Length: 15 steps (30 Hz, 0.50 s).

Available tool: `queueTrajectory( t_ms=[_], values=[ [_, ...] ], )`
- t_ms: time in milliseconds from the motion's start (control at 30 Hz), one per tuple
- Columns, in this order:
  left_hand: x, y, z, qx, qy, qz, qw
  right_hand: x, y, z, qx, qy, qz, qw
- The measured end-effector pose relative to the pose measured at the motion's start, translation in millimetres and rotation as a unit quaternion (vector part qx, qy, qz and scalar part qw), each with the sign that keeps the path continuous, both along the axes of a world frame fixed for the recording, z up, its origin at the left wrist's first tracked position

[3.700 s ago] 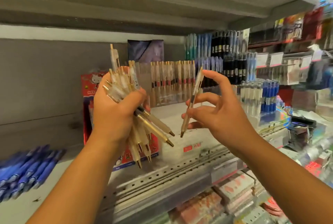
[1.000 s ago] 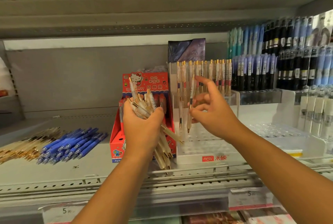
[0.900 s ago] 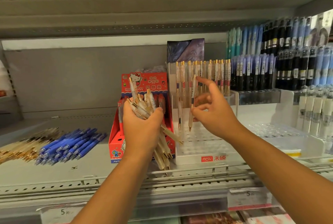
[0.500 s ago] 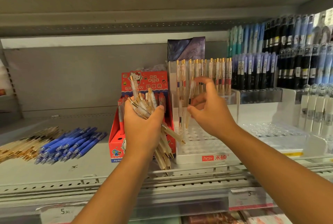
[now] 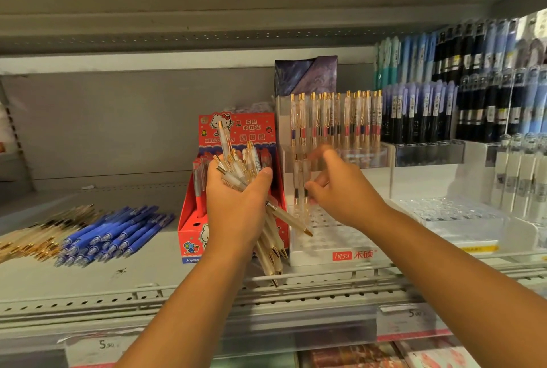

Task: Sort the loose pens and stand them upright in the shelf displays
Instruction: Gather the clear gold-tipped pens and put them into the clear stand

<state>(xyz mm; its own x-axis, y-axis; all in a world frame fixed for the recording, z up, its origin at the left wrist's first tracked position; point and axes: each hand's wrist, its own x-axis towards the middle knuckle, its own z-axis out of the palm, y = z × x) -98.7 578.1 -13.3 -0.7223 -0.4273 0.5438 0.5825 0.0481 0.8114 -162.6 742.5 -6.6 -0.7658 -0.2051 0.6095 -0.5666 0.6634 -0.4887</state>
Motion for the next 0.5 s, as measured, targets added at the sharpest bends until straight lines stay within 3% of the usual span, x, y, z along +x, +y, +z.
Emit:
queueTrajectory(
  t_ms=[200, 367, 500],
  values=[
    [4, 1, 3, 0.008, -0.016, -0.023, 1.0, 8, 2, 0, -0.002, 0.006, -0.007, 1.0],
    [5, 1, 2, 0.024, -0.012, -0.055, 0.998, 18, -1, 6, -0.019, 0.092, -0.061, 0.994],
    [5, 1, 2, 0.024, 0.001, -0.071, 0.997, 35, -13, 15, -0.117, 0.069, 0.061, 0.989]
  ],
)
